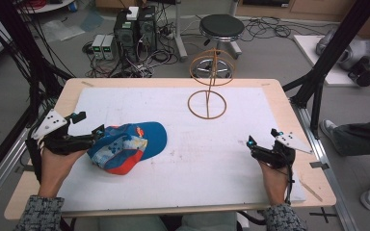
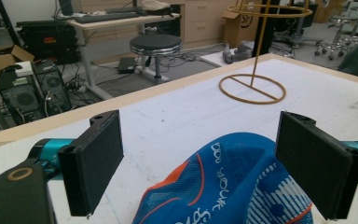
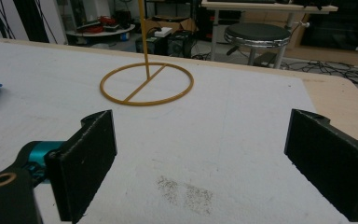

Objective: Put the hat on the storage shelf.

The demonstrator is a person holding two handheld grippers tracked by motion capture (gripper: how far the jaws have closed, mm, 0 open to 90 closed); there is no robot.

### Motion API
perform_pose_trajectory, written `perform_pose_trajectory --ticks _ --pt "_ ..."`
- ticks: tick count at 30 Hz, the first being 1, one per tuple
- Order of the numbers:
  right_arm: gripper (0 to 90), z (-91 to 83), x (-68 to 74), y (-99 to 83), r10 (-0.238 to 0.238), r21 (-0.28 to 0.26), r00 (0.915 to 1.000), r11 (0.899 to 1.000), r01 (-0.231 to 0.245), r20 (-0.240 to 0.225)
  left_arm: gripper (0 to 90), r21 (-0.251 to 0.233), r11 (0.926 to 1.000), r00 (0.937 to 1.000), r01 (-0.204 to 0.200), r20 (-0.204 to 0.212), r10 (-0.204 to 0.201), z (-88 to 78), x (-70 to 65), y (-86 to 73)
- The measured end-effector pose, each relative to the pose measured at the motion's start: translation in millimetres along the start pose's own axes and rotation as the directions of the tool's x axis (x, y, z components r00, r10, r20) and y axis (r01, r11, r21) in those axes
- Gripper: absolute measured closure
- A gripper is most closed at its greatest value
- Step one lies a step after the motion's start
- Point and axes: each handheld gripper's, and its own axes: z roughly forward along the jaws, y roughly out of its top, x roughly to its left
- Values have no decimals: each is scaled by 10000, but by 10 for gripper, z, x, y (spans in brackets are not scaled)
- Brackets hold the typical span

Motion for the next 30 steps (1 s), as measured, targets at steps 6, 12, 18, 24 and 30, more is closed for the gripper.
perform_pose_trajectory --ticks 6,12,18,24,30 --pt "82 3 -8 -2 -6 12 10000 10000 6 -22 164 180 9997 9979 -146 628 134 35 -36 -10" --pt "82 -2 -10 -2 -49 70 10000 10000 49 15 181 380 9986 9951 -372 929 335 86 -84 -33" --pt "82 31 -7 -8 -213 203 9998 9996 212 14 218 716 9949 9872 -716 1475 605 152 -106 -67" --pt "82 18 -3 -6 -264 167 9997 9995 264 -8 274 1101 9888 9790 -1010 1879 790 237 -162 -128" --pt "82 18 -1 -7 -249 194 9997 9995 250 -18 343 1296 9829 9754 -1308 1944 1042 273 -171 -165"
